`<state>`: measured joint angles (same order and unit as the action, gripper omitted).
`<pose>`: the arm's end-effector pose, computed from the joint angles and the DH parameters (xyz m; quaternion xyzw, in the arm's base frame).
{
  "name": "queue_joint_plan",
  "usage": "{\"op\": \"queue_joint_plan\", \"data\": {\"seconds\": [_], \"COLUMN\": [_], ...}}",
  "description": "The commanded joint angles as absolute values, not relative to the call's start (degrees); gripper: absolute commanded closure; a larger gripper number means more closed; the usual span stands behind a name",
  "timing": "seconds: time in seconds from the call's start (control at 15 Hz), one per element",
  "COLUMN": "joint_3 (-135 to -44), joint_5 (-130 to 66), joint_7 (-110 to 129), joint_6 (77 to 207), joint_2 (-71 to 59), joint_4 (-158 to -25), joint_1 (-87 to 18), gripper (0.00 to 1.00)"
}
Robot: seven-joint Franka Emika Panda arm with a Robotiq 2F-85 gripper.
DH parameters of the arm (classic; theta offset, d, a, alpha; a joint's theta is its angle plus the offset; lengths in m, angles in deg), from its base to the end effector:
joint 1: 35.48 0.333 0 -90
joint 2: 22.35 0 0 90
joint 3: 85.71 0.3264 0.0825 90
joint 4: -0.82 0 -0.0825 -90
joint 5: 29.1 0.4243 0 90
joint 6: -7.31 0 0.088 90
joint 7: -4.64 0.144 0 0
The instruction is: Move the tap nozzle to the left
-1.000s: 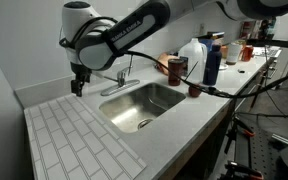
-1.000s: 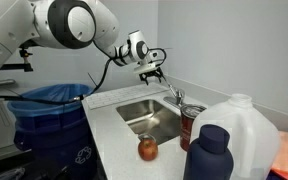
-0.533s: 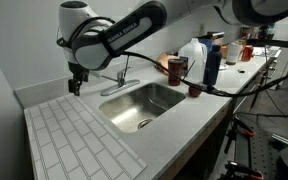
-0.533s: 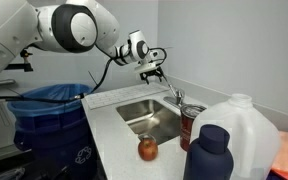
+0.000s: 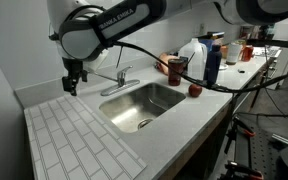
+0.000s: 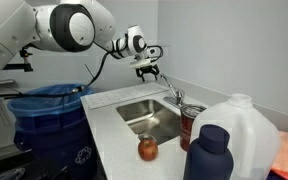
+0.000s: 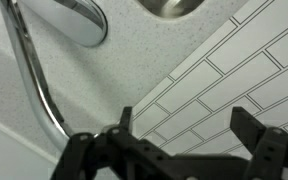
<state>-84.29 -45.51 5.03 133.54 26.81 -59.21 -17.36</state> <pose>0.8148 0.2626 0.3129 0.9565 0.2230 0.1650 0.0906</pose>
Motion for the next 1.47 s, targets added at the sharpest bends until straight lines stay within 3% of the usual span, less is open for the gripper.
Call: {"op": "queue_joint_plan", "data": {"seconds": [0.0, 0.4, 0.47, 1.4], "joint_3": [-84.38, -85.13, -84.83, -83.16], "joint_5": [-44.69, -46.36, -47.17, -59.99], "joint_7": [7.39, 8.64, 10.62, 23.91], "joint_6": [130.00, 130.56, 133.39, 131.21], "joint_2": [27.58, 27.81, 16.95, -6.95], "joint_4": [-56.19, -55.76, -69.42, -95.08], "joint_1": [-16.85, -16.51, -15.55, -11.18], "gripper": [0.00, 0.00, 0.00, 0.00]}}
